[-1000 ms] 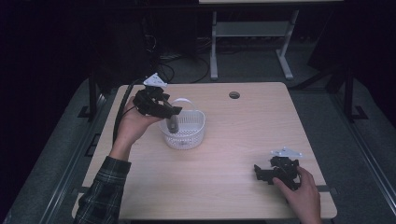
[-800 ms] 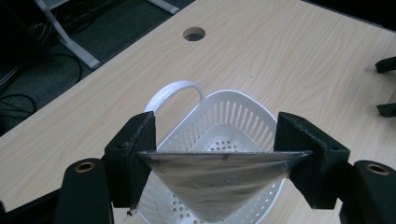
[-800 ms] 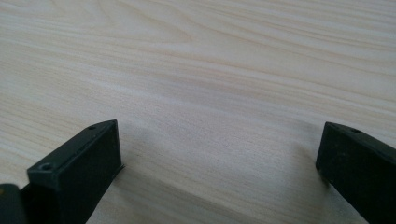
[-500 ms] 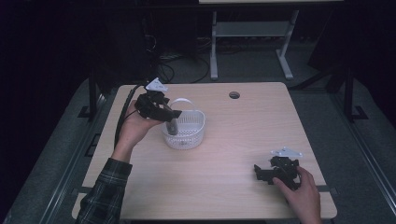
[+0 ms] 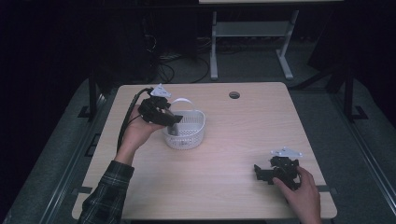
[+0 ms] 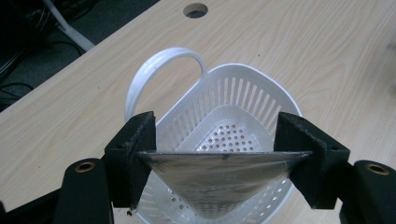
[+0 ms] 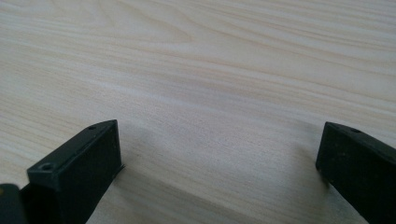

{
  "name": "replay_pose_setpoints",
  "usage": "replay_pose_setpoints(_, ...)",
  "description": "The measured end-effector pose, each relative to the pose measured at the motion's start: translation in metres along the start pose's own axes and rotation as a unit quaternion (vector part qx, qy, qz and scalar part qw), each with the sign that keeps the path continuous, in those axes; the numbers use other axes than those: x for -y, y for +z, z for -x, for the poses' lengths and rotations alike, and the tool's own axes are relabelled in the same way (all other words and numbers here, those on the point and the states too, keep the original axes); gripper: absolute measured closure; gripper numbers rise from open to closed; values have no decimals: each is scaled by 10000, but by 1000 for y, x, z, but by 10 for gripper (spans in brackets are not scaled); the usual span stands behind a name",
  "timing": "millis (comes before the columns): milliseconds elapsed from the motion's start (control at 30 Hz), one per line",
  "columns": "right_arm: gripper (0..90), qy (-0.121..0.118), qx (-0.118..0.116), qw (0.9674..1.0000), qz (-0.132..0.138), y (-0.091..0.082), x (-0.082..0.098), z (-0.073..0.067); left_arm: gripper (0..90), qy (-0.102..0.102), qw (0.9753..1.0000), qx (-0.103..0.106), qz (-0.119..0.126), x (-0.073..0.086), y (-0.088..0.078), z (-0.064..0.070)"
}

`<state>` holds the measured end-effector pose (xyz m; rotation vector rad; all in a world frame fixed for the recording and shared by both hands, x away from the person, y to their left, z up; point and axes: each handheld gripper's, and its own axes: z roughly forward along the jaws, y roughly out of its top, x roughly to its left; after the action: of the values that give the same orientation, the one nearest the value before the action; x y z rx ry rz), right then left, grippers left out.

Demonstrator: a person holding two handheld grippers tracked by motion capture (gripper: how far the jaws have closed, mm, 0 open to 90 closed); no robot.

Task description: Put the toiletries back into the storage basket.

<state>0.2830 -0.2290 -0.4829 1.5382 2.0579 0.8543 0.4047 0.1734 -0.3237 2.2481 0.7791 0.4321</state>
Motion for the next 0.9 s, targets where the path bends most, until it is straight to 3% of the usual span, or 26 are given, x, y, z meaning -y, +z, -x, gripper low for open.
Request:
replay_pose_setpoints(300,0,3,-7,10000,-4,0,0,0,294,30,9999,-57,-151,2,8,0)
replay_pose_setpoints(900,0,4,-2,10000,-3,0,0,0,293,-126,9995,-67,-273,18,23,-5)
